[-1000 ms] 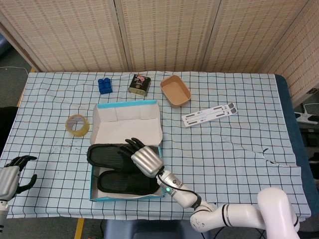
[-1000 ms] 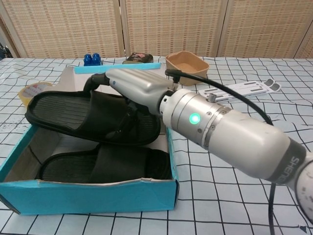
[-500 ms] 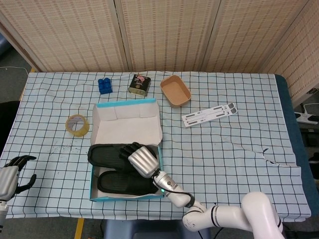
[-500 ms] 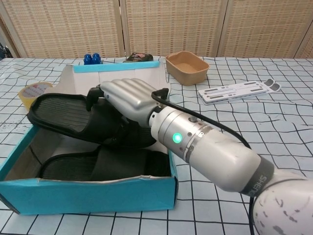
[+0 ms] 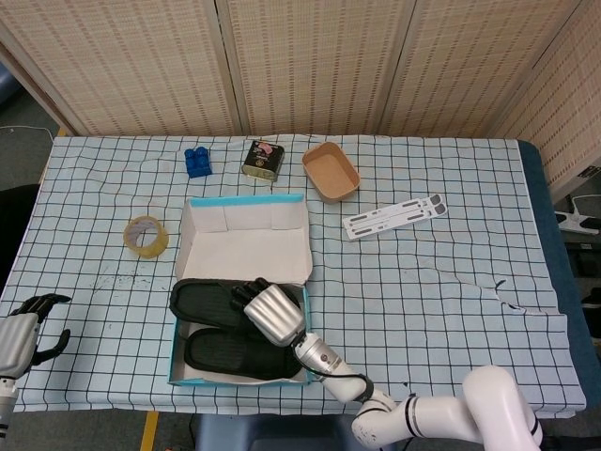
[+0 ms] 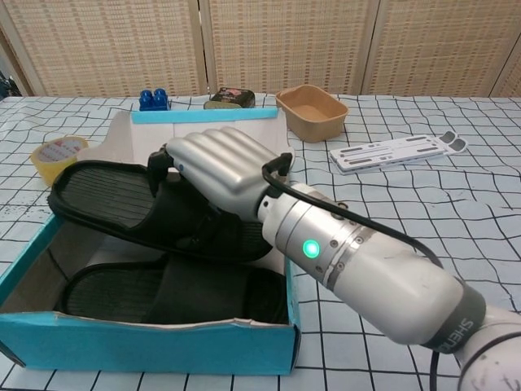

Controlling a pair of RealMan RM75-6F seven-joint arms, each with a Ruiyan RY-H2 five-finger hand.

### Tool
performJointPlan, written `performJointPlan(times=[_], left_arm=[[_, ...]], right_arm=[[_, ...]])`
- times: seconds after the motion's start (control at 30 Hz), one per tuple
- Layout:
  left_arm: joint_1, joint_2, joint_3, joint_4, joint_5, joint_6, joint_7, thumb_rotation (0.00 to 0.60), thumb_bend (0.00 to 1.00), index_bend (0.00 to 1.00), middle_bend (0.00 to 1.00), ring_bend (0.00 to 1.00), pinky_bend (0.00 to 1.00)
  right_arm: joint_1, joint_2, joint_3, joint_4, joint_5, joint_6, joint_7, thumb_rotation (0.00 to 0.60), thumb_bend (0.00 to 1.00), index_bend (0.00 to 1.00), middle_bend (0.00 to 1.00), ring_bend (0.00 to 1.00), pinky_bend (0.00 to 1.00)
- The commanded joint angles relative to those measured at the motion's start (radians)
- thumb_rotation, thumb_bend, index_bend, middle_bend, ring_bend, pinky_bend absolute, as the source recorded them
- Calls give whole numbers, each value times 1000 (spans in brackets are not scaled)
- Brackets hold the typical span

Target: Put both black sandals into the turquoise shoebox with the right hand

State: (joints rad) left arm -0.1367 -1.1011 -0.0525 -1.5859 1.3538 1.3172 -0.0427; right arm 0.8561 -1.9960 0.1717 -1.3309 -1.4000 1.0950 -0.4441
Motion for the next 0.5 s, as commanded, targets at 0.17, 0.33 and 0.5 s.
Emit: performJointPlan(times=[0.17, 0.33, 0.5], left_arm=[[0, -1, 1, -1, 0, 0, 3, 600, 403, 260, 232, 190, 359], [-1, -2, 1, 0, -3, -3, 7, 600, 403, 260, 230, 190, 358], [-1, -2, 1, -1, -4, -3, 8, 600, 402, 260, 228, 190, 358]], right_arm=[[-23, 46, -12, -115, 47, -38, -56, 600, 99, 829, 702, 590, 623], [-29, 73, -42, -147, 113, -94, -153, 600, 99, 832, 712, 598, 632], [-24, 88, -68, -156, 233, -164, -272, 600, 102, 832, 711, 598, 632]])
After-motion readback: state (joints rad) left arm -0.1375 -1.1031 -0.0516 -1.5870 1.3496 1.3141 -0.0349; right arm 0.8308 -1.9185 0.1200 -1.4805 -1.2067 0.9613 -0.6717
